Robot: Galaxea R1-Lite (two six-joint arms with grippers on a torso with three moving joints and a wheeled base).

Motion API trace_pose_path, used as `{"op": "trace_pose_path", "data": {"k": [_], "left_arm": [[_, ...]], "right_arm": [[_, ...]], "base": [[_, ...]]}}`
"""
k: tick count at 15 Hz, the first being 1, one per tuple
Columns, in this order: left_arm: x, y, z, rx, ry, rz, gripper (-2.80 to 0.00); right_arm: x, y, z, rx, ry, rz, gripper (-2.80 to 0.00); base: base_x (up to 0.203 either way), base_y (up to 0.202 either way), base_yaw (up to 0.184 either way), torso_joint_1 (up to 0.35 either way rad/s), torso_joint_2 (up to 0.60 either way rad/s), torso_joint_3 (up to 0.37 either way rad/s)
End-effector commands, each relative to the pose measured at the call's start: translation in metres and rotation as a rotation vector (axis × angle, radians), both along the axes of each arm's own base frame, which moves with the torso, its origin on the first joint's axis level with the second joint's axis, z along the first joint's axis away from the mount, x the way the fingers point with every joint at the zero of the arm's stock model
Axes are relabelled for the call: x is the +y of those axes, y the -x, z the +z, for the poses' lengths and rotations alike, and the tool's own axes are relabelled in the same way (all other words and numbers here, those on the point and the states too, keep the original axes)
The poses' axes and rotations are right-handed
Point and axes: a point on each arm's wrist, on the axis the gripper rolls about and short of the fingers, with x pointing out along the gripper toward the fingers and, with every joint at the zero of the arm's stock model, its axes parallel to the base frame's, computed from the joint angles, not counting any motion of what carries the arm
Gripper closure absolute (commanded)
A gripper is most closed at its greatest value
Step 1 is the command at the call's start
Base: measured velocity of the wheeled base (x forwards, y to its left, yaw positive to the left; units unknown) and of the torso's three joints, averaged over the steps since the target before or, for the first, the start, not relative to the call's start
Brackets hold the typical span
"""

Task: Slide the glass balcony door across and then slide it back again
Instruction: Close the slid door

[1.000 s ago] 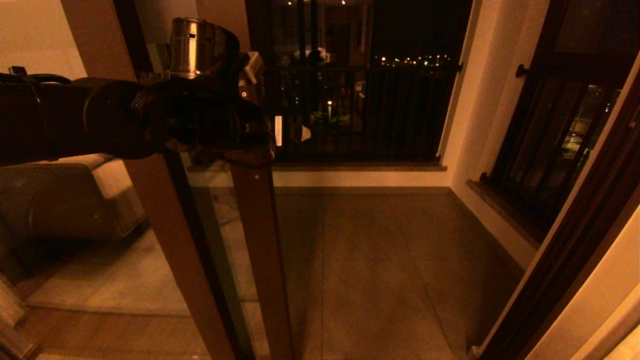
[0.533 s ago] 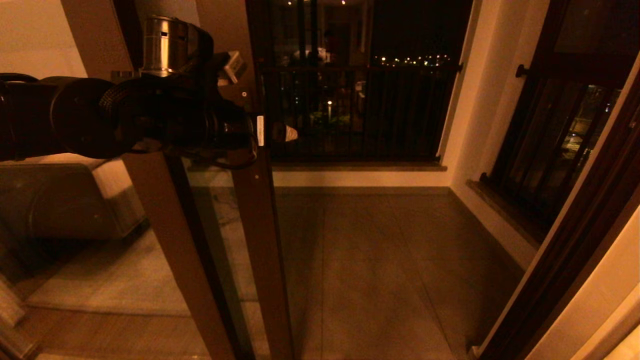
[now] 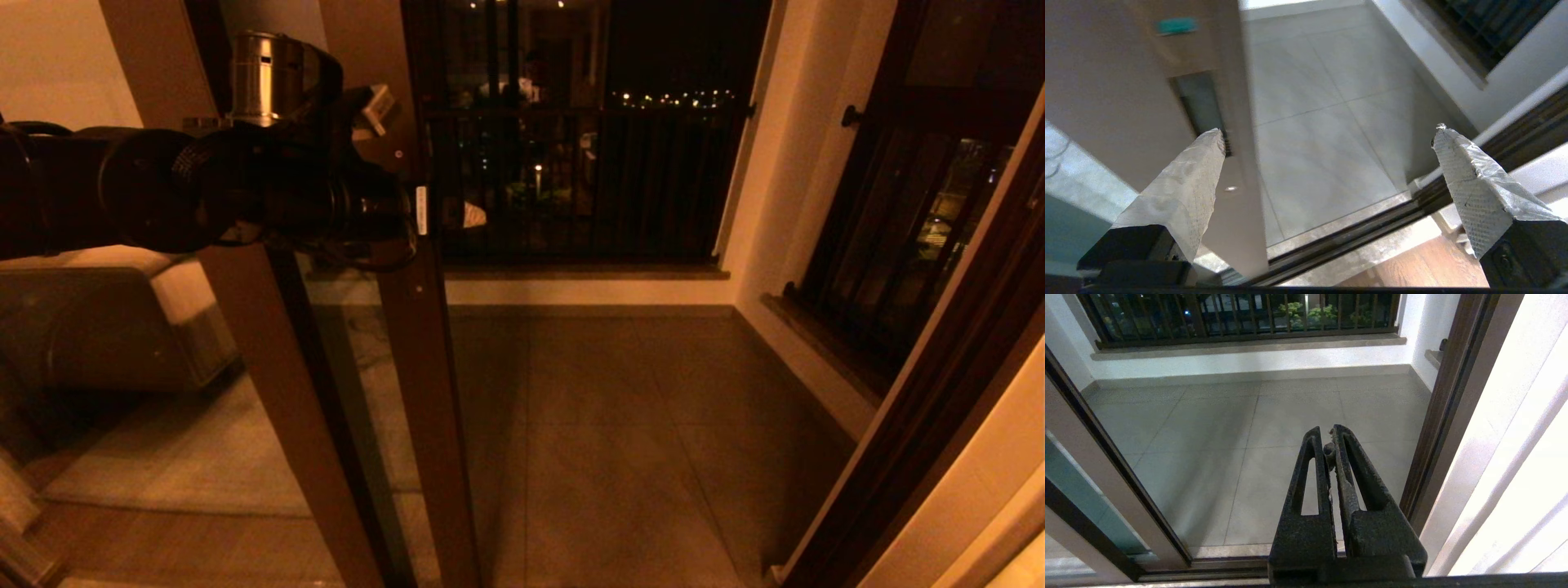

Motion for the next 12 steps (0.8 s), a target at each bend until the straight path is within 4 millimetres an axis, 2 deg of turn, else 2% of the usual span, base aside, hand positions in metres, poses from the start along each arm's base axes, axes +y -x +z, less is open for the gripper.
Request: {"op": "trace_pose_path", "data": {"k": [1, 5, 12], "left_arm": [[0.000, -0.005, -0.005, 0.014, -0.003, 0.005, -2.80], [0.002, -0.018, -0.008, 0.010, 0.002, 0.018, -2.80], [-0.004, -0.022, -0.008, 0.004, 0.004, 0.005, -2.80]], "right_arm": [[0.000, 0.000, 0.000, -0.001, 0.000, 0.000, 0.00], [0.000, 0.000, 0.000, -0.001, 0.000, 0.000, 0.00], [0.000, 0.000, 0.000, -0.001, 0.000, 0.000, 0.00]], "base": [[0.000, 0.000, 0.000, 0.000, 0.00, 0.000], [0.000, 0.000, 0.000, 0.000, 0.00, 0.000], [0.000, 0.000, 0.000, 0.000, 0.00, 0.000]]}}
